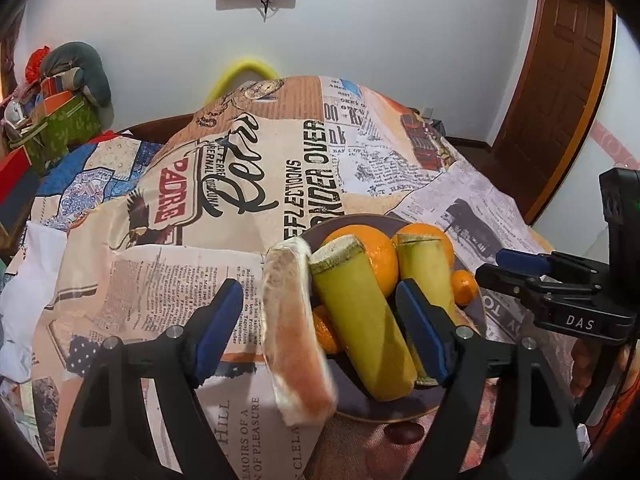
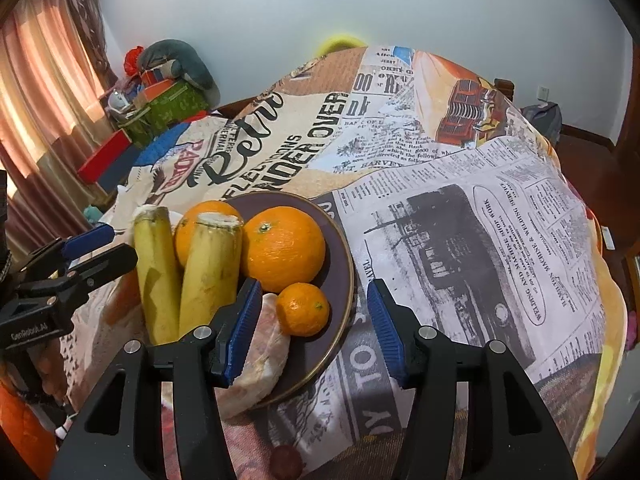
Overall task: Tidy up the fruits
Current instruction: 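Place the pomelo wedge on the plate with the left tool while the right tool places the tangerine, then grasp a dark red grape from the table with the right tool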
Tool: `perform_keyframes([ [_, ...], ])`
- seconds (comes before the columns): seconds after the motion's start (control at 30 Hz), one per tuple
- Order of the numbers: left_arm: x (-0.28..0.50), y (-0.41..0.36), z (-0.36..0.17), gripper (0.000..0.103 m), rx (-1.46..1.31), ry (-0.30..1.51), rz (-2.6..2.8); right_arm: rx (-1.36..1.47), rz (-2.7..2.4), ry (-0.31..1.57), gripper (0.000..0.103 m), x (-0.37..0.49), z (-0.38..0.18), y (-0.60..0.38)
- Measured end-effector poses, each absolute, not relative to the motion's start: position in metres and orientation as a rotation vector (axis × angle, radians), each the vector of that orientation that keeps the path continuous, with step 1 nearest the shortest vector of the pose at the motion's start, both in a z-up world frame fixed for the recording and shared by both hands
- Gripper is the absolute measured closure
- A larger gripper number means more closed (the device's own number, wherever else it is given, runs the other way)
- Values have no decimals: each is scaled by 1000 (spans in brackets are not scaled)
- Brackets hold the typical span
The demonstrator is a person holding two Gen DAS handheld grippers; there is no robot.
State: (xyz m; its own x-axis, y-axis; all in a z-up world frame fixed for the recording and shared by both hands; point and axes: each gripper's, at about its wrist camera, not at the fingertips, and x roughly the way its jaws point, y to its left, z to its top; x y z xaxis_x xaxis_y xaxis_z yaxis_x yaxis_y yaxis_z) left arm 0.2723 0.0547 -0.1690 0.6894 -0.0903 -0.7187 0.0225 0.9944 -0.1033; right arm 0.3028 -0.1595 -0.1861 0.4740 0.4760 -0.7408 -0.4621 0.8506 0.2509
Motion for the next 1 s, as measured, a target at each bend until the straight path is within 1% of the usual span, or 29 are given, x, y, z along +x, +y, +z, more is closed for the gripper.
perform_keyframes([
  [0.2,261,61,-172,24,-125,853,-100,17,575,889,52,295,-178,-162],
  [0.6,220,54,-165,24,-89,825,-64,-1,559,870,52,259,-173,-173],
  [0.8,205,43,-166,24,-99,836,-83,-27,551,884,52,232,-180,-180],
  [1.0,195,31,-180,24,-109,880,-105,-32,552,927,52,212,-197,-183],
])
